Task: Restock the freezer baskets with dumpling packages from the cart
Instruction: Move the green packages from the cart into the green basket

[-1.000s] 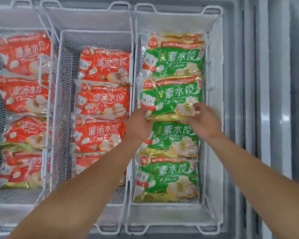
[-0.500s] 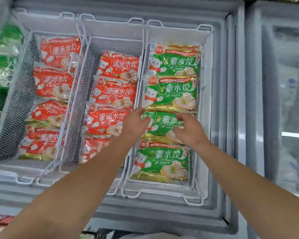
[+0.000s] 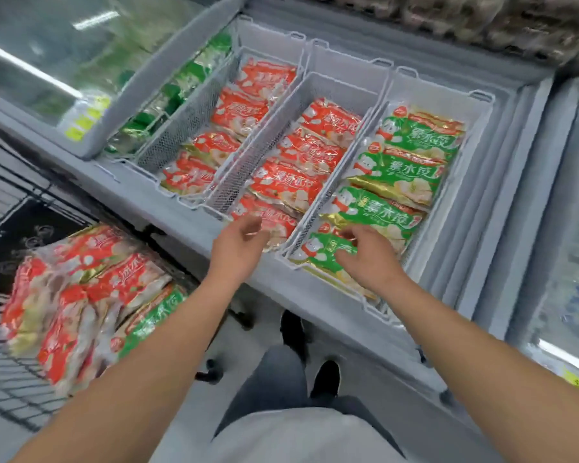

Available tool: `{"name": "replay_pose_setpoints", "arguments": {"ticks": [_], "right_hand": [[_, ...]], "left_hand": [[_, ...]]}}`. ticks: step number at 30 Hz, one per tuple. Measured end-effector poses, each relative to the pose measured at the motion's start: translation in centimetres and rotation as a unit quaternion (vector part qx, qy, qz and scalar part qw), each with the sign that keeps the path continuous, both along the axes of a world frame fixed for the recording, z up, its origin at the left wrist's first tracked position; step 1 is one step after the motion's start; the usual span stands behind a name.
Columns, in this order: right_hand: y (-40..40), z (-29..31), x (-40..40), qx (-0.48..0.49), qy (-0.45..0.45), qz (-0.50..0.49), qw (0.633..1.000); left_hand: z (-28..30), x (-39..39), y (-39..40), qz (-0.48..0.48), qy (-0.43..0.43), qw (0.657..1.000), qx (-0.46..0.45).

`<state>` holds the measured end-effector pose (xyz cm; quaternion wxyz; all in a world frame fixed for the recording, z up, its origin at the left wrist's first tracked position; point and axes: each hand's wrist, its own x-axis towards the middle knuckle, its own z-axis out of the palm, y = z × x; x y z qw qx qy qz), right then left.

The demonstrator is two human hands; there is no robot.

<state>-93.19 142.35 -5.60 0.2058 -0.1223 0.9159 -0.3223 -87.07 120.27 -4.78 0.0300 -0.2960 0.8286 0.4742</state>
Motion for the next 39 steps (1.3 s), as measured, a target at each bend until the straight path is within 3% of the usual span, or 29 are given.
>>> {"name": "replay_pose_setpoints", "arguments": {"ticks": [13,19,28,39], "right_hand": [[-20.4,0.4,12.3,0.017,0.0,0.27,0.963],[-28.0,-2.5,17.0,0.065,-0.036,0.301,0.951],[-32.7,-7.5,18.6,0.138,-0.095,0.325,0.931],[-35.8,-13.8,15.0,0.197,-0.139,0.357,0.903]], "left_hand": [[-1.1,23.9,-13.1,0.28,-0.04,0.959,0.019],[-4.4,31.2,-18.9,0.355,-0.093,0.929,0.051],[-10.9,33.1,-22.4,0.38,-0.179,0.899,0.125],[-19.1,27.6,-23.7,0.371,-0.253,0.879,0.158]]}}
